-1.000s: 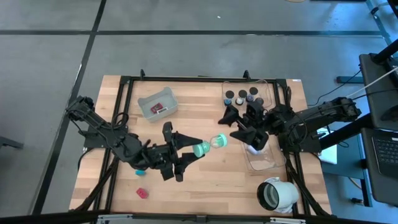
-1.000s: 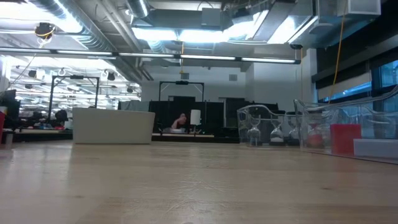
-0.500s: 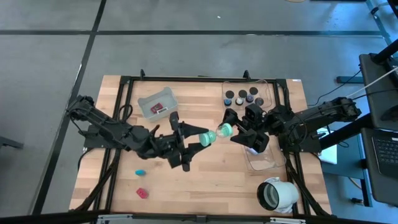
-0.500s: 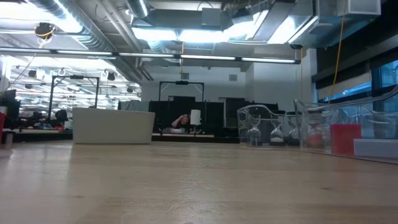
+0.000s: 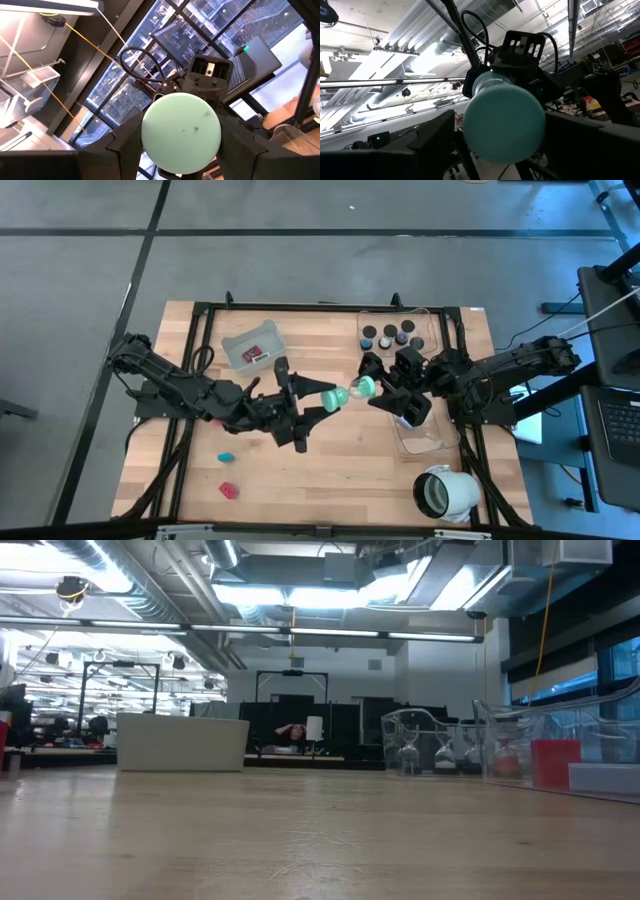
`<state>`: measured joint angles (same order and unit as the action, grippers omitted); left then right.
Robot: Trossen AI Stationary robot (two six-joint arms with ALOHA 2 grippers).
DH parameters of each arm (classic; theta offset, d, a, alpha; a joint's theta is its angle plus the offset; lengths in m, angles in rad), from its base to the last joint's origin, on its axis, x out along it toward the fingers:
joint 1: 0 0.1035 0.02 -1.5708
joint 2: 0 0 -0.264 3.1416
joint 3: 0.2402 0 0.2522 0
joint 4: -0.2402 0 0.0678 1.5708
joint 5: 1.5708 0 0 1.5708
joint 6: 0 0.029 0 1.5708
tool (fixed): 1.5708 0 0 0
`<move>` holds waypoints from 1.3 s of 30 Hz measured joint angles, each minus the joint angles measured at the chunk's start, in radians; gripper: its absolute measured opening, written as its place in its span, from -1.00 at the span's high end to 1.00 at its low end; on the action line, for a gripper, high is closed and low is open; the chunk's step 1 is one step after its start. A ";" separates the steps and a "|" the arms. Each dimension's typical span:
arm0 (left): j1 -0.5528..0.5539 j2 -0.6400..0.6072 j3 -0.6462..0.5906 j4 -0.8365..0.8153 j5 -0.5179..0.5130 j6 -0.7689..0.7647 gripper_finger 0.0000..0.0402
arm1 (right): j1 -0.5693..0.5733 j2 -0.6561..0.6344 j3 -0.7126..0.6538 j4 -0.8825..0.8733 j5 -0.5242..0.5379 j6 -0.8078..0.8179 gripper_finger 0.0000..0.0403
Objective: Pick & Place Office items
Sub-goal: Put the green hourglass into the top transparent bin
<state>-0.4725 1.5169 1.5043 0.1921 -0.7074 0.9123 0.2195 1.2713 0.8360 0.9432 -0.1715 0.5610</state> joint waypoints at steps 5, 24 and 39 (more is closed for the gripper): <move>-0.002 -0.001 0.000 -0.011 0.000 -0.001 0.00 | 0.000 0.000 0.000 0.000 0.001 0.000 -0.16; -0.009 -0.001 0.000 -0.016 -0.030 -0.002 -0.09 | 0.000 -0.002 0.000 -0.018 0.037 -0.031 -0.02; -0.059 -0.001 0.000 -0.002 -0.335 -0.017 -0.35 | -0.067 0.000 0.000 -0.135 0.160 0.007 -0.01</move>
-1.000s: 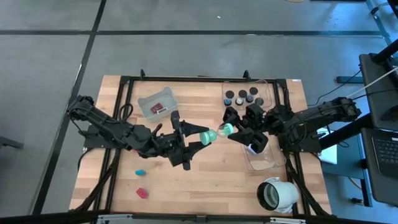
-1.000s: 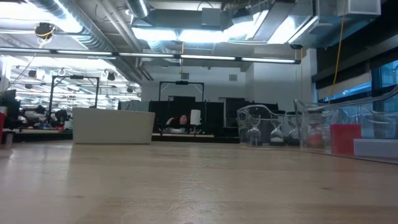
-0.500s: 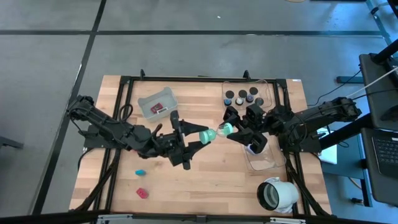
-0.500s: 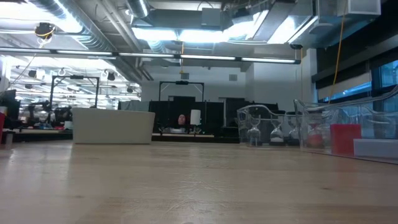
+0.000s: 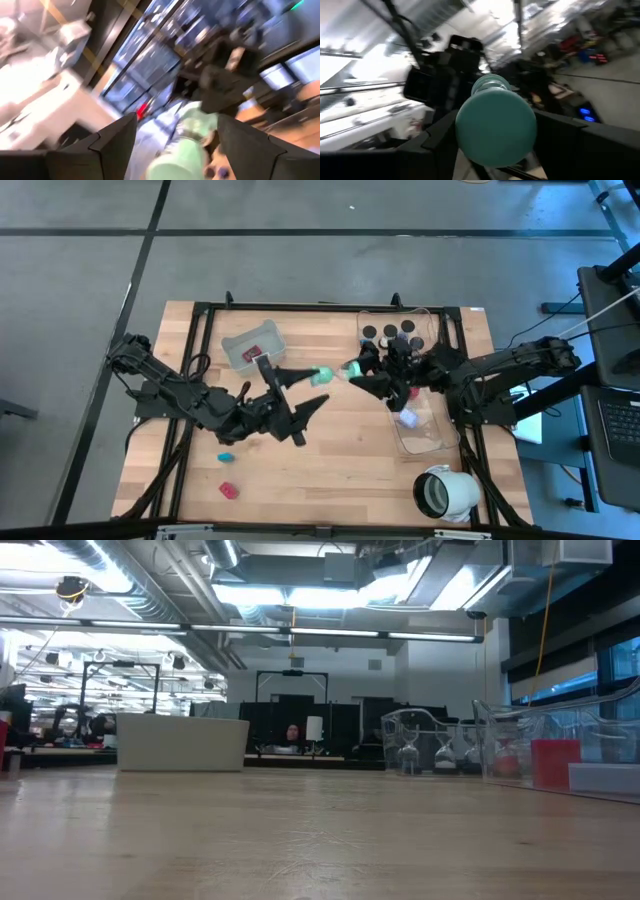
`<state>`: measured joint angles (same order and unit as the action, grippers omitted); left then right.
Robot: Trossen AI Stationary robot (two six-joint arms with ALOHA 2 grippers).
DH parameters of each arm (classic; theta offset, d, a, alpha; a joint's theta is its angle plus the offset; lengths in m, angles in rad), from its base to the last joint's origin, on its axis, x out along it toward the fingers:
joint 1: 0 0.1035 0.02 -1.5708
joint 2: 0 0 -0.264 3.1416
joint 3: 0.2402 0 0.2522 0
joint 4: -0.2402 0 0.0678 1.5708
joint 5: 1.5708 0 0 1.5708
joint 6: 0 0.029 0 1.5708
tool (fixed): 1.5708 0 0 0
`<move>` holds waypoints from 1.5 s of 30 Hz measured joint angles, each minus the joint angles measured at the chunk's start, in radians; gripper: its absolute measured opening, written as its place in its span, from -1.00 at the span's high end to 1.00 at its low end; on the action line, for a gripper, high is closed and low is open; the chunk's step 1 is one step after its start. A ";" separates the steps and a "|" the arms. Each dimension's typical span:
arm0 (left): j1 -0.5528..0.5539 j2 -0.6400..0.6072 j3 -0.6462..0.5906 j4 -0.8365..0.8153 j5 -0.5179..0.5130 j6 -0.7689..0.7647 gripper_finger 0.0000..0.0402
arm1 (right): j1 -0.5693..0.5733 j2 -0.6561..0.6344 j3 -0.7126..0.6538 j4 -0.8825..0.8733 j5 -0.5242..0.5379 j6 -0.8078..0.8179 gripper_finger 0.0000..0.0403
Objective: Pick & Place Office items
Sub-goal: Put the green hourglass into the top transparent bin
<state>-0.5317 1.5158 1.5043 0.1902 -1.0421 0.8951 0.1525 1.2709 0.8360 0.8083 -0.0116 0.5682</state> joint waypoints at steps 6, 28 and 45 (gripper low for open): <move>0.004 0.000 0.000 0.001 -0.302 -0.035 -0.42 | -0.066 -0.018 0.000 -0.190 0.124 0.021 -0.01; 0.114 -0.029 -0.010 -0.081 -0.530 -0.185 -0.37 | -0.463 -0.224 0.000 -1.346 0.263 0.288 -0.06; 0.249 -0.029 -0.011 -0.457 -0.508 -0.554 -0.37 | -0.548 -0.164 0.000 -1.542 0.281 0.277 -0.03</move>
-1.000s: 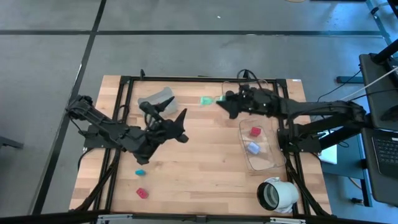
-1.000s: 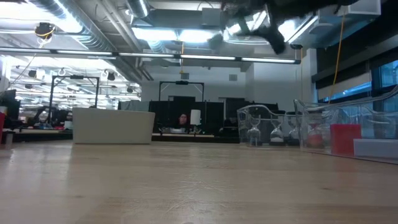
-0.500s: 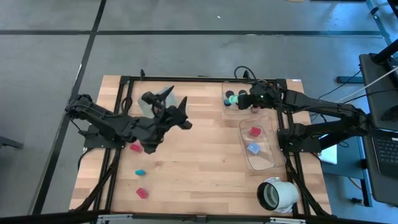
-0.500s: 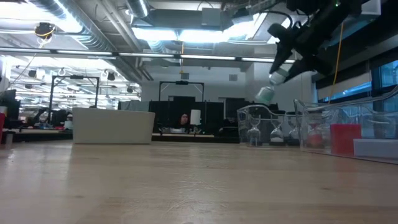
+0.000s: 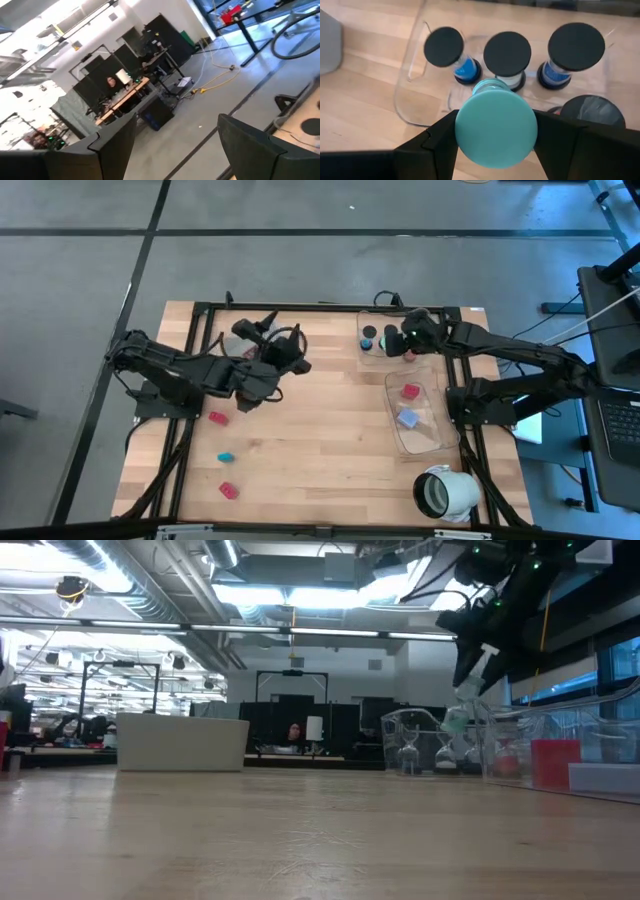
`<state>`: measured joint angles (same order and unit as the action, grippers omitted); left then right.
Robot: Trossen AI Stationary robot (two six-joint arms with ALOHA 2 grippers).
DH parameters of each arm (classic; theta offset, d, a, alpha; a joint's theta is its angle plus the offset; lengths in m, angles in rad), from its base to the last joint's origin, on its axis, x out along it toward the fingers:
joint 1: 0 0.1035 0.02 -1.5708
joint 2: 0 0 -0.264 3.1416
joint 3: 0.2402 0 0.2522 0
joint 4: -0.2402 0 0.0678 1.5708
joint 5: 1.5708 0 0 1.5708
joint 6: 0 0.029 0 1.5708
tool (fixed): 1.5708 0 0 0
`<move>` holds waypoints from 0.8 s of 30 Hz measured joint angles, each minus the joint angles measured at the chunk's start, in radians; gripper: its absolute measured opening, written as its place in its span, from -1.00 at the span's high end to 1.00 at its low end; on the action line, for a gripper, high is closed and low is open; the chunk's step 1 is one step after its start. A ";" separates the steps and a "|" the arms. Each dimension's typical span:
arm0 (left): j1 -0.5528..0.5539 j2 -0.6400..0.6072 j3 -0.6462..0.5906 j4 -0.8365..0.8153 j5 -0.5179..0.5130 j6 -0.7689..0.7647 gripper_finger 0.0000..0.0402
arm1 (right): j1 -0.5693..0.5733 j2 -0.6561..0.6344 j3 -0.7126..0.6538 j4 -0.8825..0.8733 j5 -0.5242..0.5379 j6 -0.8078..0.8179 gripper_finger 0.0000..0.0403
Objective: Pick & Place Office items
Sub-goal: Put the green hourglass into the top transparent bin
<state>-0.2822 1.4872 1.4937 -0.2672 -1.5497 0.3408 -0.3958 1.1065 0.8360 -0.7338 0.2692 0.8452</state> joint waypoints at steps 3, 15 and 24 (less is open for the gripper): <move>0.018 0.000 0.000 -0.092 0.084 -0.099 -0.37 | 0.000 0.028 0.000 -0.003 0.000 0.000 -0.03; 0.095 0.000 0.000 -0.346 0.543 -0.343 -0.36 | -0.046 0.167 0.000 -0.008 -0.050 -0.024 -0.03; 0.094 0.000 0.000 -0.467 0.662 -0.383 -0.36 | -0.079 0.185 0.000 -0.008 -0.053 -0.042 -0.04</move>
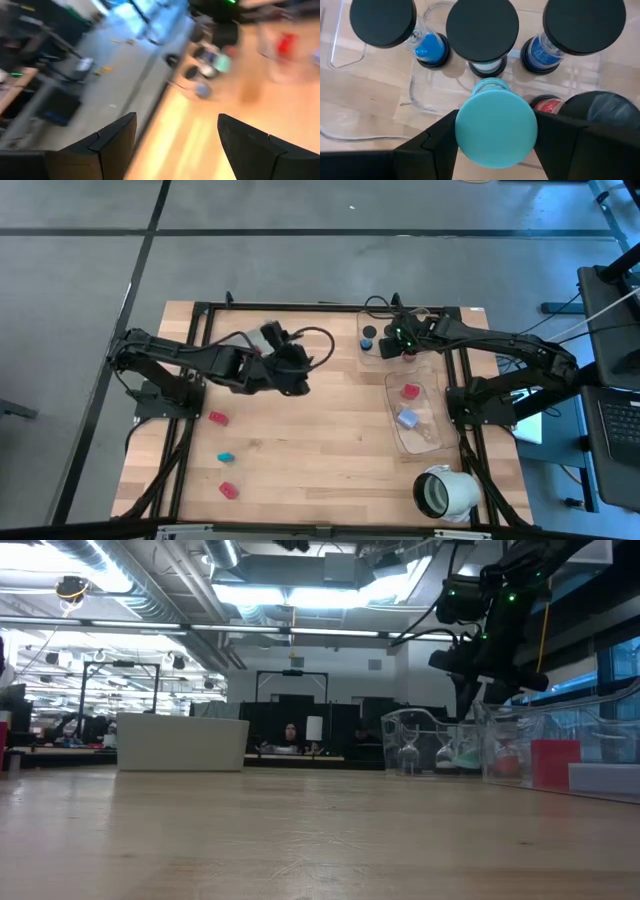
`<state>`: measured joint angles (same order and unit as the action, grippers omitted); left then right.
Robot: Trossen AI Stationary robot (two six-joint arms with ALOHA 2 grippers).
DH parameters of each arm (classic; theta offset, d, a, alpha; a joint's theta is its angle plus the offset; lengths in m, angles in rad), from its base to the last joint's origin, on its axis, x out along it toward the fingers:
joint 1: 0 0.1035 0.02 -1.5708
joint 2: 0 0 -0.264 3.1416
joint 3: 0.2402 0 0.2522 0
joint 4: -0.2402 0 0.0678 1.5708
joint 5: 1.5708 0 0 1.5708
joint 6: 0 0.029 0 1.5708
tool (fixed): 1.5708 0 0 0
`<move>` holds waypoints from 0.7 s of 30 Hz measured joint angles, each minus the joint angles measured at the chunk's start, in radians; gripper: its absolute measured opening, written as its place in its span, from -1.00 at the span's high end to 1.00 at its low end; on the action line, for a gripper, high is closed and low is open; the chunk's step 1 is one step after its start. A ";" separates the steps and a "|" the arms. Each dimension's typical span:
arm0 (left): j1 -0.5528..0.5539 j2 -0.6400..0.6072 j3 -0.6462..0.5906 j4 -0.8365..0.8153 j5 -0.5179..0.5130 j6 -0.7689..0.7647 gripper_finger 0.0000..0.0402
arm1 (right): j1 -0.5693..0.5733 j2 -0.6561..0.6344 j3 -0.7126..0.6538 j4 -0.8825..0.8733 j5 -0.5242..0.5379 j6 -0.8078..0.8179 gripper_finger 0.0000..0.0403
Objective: Pick & Place Office items
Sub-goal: Put the green hourglass into the top transparent bin
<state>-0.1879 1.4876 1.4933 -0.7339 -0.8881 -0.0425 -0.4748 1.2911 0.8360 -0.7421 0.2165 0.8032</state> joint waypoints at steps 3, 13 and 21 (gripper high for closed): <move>0.000 0.000 0.000 -0.065 0.106 -0.032 -0.36 | -0.002 0.000 0.000 0.000 -0.017 -0.001 -0.04; 0.000 0.000 0.000 -0.138 0.175 -0.076 -0.36 | -0.002 0.000 0.000 0.000 -0.051 -0.007 -0.04; 0.000 0.000 0.000 -0.139 0.174 -0.071 -0.36 | -0.002 0.000 0.000 0.000 -0.049 -0.007 -0.05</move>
<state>-0.1879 1.4879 1.4933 -0.8730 -0.7145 -0.1132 -0.4767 1.2911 0.8364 -0.7418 0.1677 0.7959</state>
